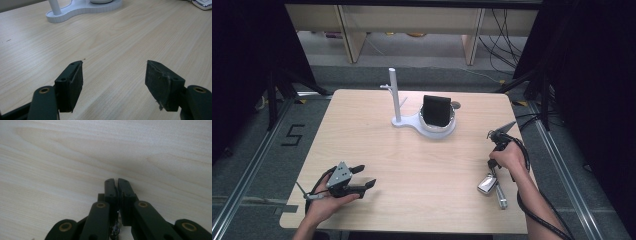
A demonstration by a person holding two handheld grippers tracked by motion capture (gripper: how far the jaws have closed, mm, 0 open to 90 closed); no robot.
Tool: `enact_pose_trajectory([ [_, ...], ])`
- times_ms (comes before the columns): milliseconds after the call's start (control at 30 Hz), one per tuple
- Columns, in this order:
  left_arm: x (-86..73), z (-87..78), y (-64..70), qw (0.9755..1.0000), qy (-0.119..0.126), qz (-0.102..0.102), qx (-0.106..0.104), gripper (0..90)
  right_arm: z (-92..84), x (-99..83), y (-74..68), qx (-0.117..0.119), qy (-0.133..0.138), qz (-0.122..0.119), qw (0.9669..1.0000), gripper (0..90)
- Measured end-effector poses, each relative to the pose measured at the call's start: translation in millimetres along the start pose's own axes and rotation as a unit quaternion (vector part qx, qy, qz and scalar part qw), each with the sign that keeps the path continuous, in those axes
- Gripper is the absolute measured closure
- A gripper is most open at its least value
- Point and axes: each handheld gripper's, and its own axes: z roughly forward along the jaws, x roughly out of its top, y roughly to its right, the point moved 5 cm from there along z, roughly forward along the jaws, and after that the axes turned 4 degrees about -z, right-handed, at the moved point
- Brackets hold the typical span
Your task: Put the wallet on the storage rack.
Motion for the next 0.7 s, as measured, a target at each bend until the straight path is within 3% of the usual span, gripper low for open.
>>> enact_pose_trajectory([
  [33,0.0,0.2,0.0,1.0,-0.001,0.001,0.0,30.4,-2.0,-0.6,1.3,0.002,0.0,-0.015,0.9999,87.3],
  [67,0.1,0.7,0.2,1.0,0.001,0.0,-0.003,30.4,-4.3,-0.7,0.4,0.005,0.001,-0.017,0.9998,87.3],
  [100,0.1,0.1,0.2,1.0,-0.001,0.001,0.0,30.4,-4.9,0.4,-0.7,0.002,0.02,-0.015,0.9997,87.3],
  [233,-0.2,1.8,1.5,1.0,0.002,-0.003,-0.006,30.8,-14.7,1.9,-4.5,0.003,0.03,-0.023,0.9993,87.3],
  [300,-0.3,1.7,1.6,1.0,-0.002,0.001,-0.006,30.9,-19.1,3.3,-8.3,0.006,0.037,-0.02,0.9991,87.4],
  [333,-0.1,1.7,2.2,1.0,-0.001,0.001,-0.007,31.0,-20.0,3.7,-12.2,0.016,0.044,-0.007,0.9989,87.3],
  [367,0.1,1.7,2.5,1.0,-0.001,0.001,-0.008,31.1,-25.1,3.6,-14.3,0.007,0.034,0.0,0.9994,87.4],
  [400,0.6,1.7,2.3,0.9999,0.0,0.004,-0.009,31.1,-26.7,5.3,-13.9,0.005,0.047,-0.012,0.9988,87.4],
  [433,0.6,1.7,2.8,1.0,0.0,0.0,-0.009,31.2,-26.7,6.4,-18.4,0.008,0.063,0.004,0.998,87.4],
  [467,0.7,1.4,2.1,1.0,-0.001,0.003,-0.009,31.3,-31.3,5.8,-19.8,0.006,0.051,0.006,0.9987,87.4],
  [500,0.8,1.0,2.4,0.9999,-0.003,0.001,-0.011,31.7,-33.4,7.5,-17.6,-0.001,0.064,-0.013,0.9978,87.4],
  [600,1.9,0.6,2.4,0.9999,-0.001,0.005,-0.01,32.6,-39.6,10.1,-20.8,-0.002,0.088,-0.022,0.9959,87.4],
  [633,2.0,0.4,2.8,1.0,-0.003,0.003,-0.009,32.8,-42.2,10.0,-22.6,-0.003,0.089,-0.013,0.9959,87.5],
  [667,2.3,0.6,3.5,0.9999,-0.001,0.0,-0.01,32.9,-43.3,11.6,-22.5,-0.002,0.103,-0.025,0.9943,87.5],
  [700,2.5,0.7,3.4,0.9999,-0.001,0.002,-0.012,33.1,-45.8,11.6,-25.2,-0.002,0.102,-0.013,0.9947,87.5],
])
